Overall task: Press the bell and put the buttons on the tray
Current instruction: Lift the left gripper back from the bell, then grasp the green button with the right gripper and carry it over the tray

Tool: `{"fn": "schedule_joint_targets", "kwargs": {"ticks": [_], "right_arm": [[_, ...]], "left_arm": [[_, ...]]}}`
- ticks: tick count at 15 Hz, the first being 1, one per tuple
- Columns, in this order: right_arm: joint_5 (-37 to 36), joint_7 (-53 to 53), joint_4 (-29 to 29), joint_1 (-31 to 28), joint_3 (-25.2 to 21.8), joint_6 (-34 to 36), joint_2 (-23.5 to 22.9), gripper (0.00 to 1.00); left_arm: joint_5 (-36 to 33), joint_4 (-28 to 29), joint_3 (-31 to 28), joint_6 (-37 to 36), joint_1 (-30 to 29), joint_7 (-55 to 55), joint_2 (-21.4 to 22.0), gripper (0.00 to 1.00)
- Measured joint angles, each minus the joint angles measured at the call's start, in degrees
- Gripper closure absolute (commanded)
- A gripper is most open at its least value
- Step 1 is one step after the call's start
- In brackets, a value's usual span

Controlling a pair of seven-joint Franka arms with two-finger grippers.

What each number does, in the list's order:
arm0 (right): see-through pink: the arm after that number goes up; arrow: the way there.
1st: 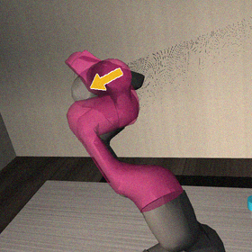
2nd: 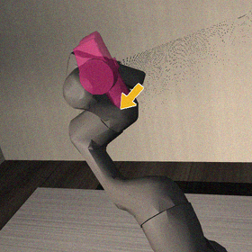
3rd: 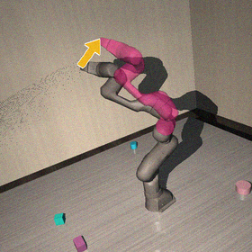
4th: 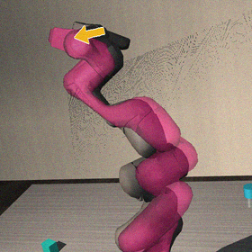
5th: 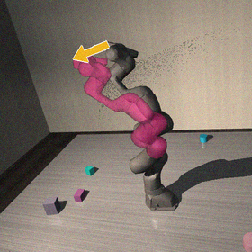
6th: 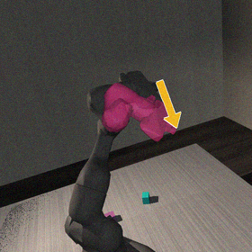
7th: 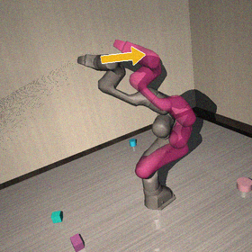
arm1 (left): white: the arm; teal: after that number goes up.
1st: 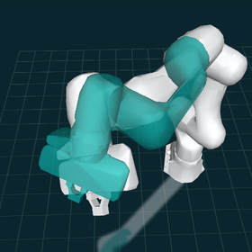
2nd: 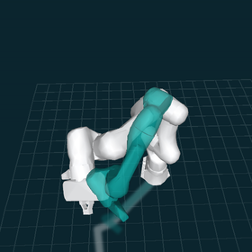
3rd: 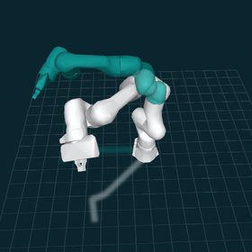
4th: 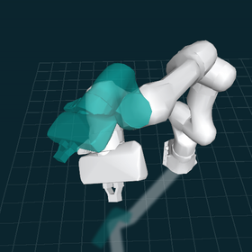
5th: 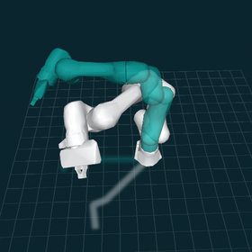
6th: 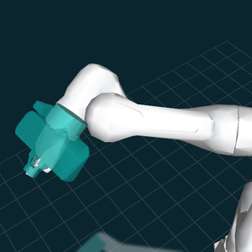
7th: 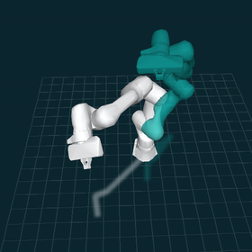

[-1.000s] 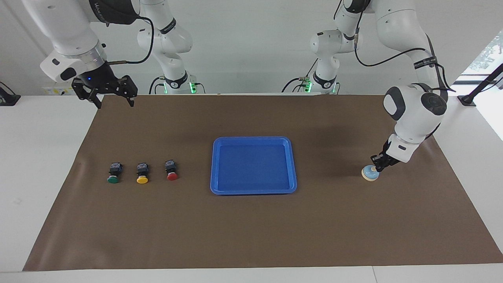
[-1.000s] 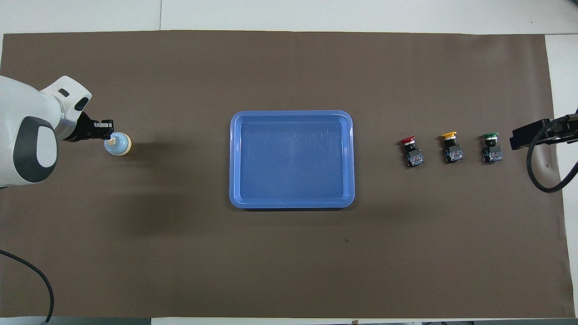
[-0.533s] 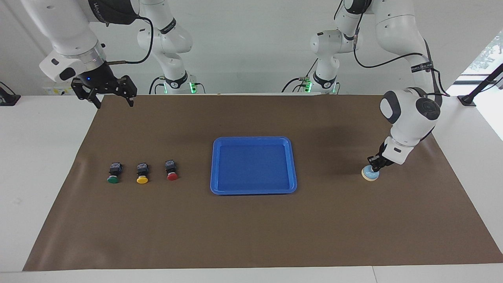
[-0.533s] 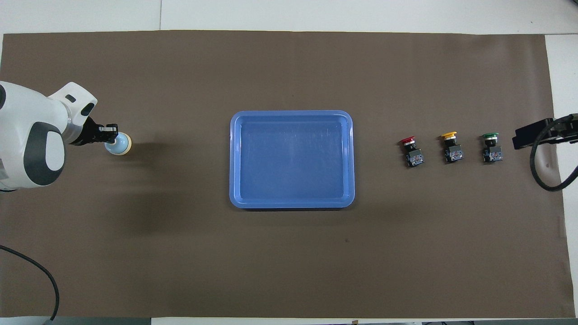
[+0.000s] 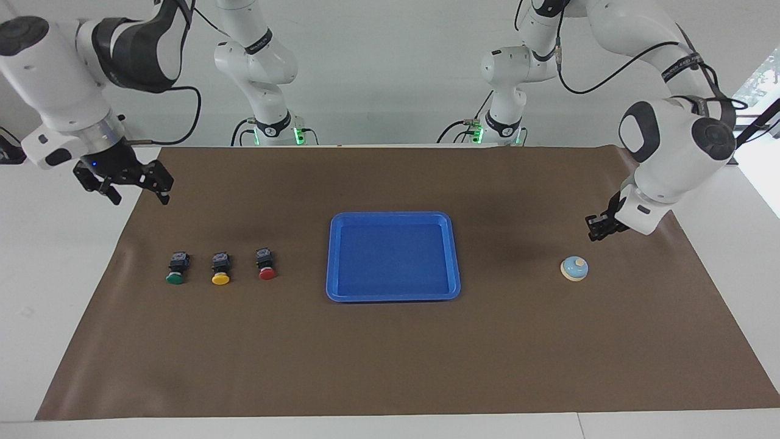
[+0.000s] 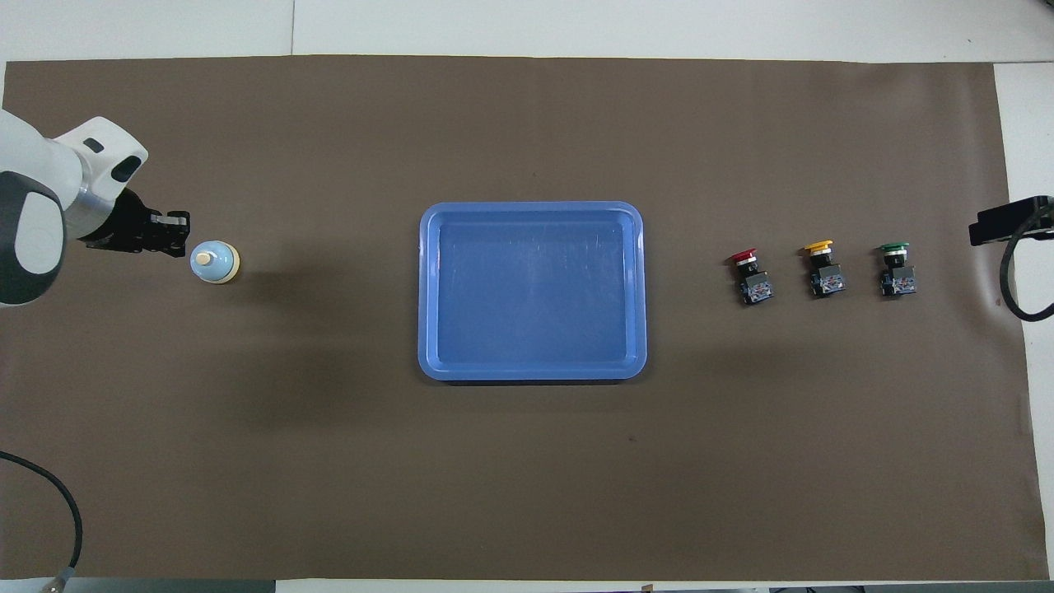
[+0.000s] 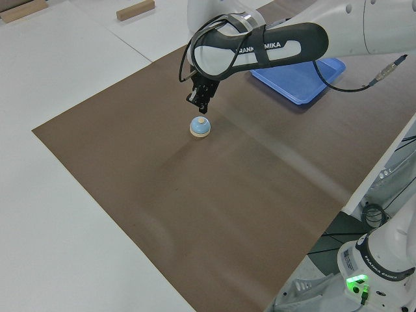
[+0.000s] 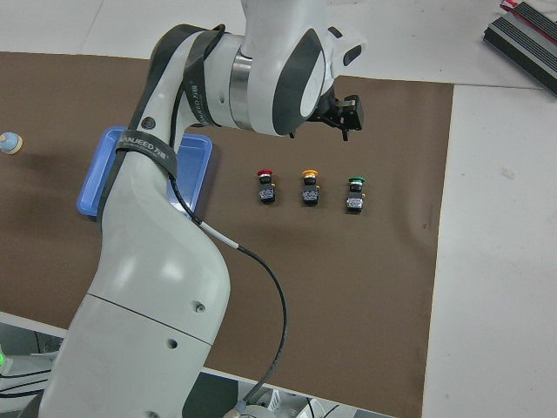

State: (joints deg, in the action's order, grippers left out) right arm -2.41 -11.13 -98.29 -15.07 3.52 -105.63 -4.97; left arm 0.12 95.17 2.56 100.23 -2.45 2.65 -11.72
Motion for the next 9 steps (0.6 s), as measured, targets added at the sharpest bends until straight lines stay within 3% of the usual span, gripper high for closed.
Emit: {"fn": "schedule_joint_targets", "kwargs": {"ticks": [5,9], "right_arm": [[0.0,-0.3,-2.1,0.0,0.3,-14.3,-9.3,0.0],[0.0,-0.5,-3.0,0.1,0.4,-19.4,-14.4,0.0]], "left_arm": [[0.0,-0.6,0.2,-12.3,0.2,0.0,8.7,0.0],[0.0,-0.3,0.3,-13.3,1.6,0.1,10.1,0.0]]}}
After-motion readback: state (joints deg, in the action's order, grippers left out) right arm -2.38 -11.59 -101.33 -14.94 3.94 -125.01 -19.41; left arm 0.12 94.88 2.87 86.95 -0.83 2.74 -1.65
